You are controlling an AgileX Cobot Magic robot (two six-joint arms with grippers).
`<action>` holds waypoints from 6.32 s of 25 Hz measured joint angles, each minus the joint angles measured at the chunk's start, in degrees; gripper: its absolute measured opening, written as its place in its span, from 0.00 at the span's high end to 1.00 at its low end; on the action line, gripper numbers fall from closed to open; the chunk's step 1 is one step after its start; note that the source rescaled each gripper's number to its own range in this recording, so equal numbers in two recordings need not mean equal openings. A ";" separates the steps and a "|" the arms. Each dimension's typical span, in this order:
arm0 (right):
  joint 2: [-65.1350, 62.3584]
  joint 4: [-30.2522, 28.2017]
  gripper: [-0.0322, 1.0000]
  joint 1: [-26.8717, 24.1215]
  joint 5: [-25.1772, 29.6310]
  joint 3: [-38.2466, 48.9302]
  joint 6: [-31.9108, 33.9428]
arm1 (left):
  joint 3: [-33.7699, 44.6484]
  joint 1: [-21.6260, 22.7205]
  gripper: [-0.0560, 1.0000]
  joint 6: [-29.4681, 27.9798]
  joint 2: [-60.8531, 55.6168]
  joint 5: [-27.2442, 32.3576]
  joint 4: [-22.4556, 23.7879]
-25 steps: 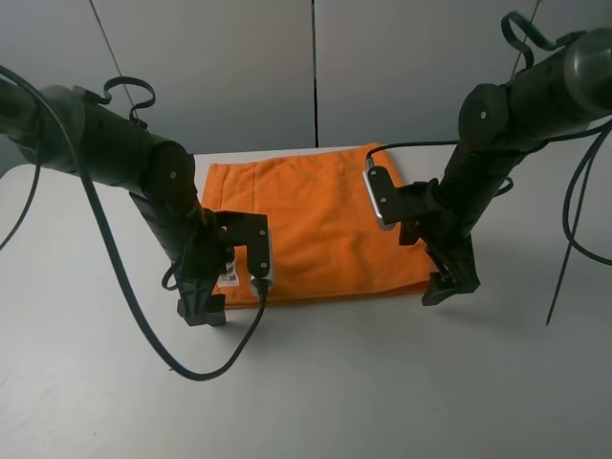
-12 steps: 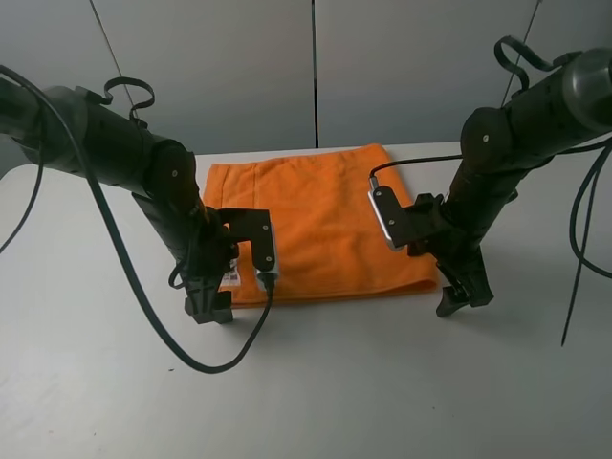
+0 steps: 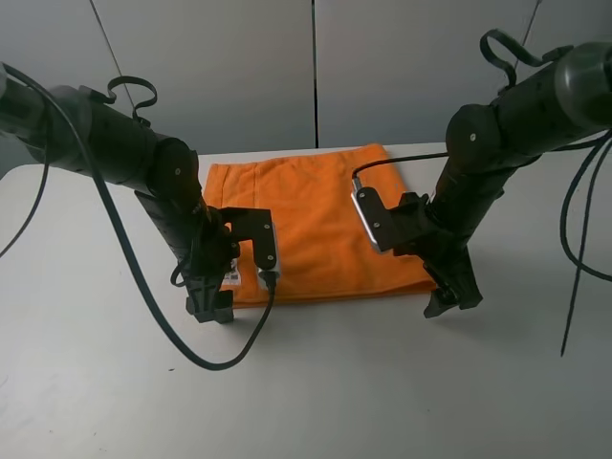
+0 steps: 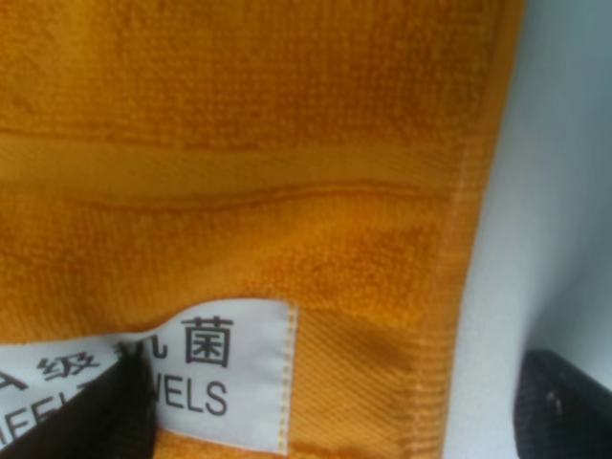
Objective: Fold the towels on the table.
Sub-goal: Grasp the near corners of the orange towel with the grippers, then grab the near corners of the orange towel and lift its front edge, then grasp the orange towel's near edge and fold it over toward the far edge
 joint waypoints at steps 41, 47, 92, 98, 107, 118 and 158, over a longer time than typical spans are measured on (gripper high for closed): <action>3.30 -6.86 0.96 1.61 -3.34 -0.57 11.12 | 0.00 -0.08 0.93 1.32 0.22 -4.74 1.47; 3.30 -6.86 0.96 1.61 -3.34 -0.57 12.03 | 0.00 -0.08 0.94 1.32 0.22 -5.04 1.47; -12.97 -8.62 0.97 2.01 -2.81 -9.23 20.13 | 0.82 -0.41 0.95 -26.61 -21.20 5.25 31.33; -10.02 -12.13 0.97 2.05 -5.02 -11.81 20.24 | 0.82 2.02 0.95 -32.30 -21.20 -0.10 36.82; -6.62 -12.13 0.97 -1.13 -11.69 -14.18 20.34 | 0.82 7.59 0.95 -33.93 -20.48 -11.54 37.18; 1.51 -12.23 0.97 -1.79 -12.79 -17.48 20.34 | 0.82 9.57 0.95 -44.56 -11.09 -19.02 47.21; 9.68 -13.82 0.88 -4.82 -19.48 -18.69 22.92 | -10.97 13.20 0.91 -52.38 4.09 -28.79 57.43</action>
